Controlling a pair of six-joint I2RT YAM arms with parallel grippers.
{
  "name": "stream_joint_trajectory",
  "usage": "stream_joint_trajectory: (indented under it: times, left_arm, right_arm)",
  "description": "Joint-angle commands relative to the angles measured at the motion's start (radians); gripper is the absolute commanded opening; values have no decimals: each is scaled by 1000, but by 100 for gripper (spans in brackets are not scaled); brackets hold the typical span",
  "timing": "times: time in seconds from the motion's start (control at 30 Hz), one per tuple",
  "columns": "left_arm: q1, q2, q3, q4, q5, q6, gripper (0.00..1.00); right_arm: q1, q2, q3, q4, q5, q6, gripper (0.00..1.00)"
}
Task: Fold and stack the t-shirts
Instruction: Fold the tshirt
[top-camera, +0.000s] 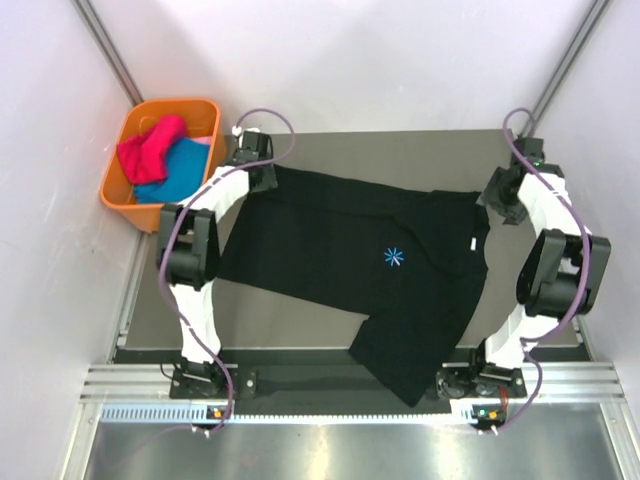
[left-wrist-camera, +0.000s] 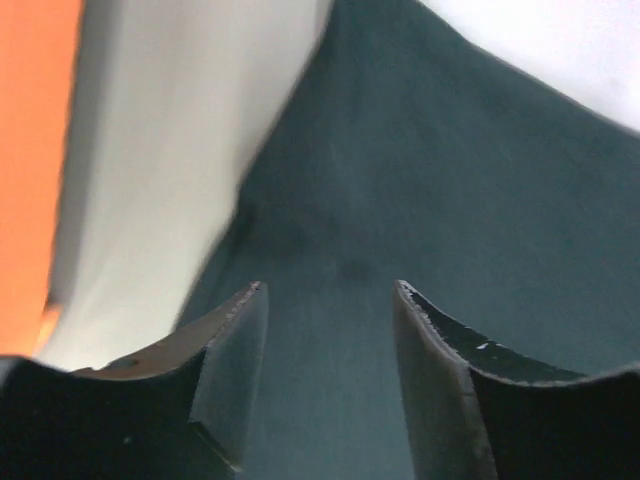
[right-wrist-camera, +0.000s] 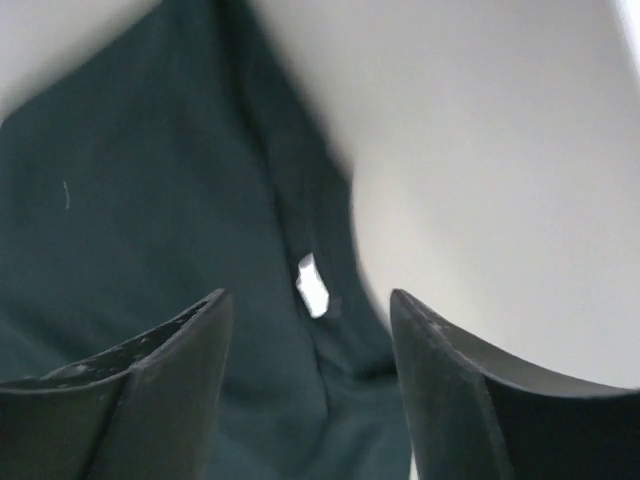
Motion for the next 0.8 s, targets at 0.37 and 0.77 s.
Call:
stream_joint_trajectory:
  times: [0.37,0.77]
  left_arm:
    - [-298,-721,-585,-138,291,-198,43]
    - [-310,-842,-684,-173,387,-135,43]
  right_arm:
    - [339,-305,-451,194,-96,-49,51]
    - [454,-61,-335,193,30,-121,55]
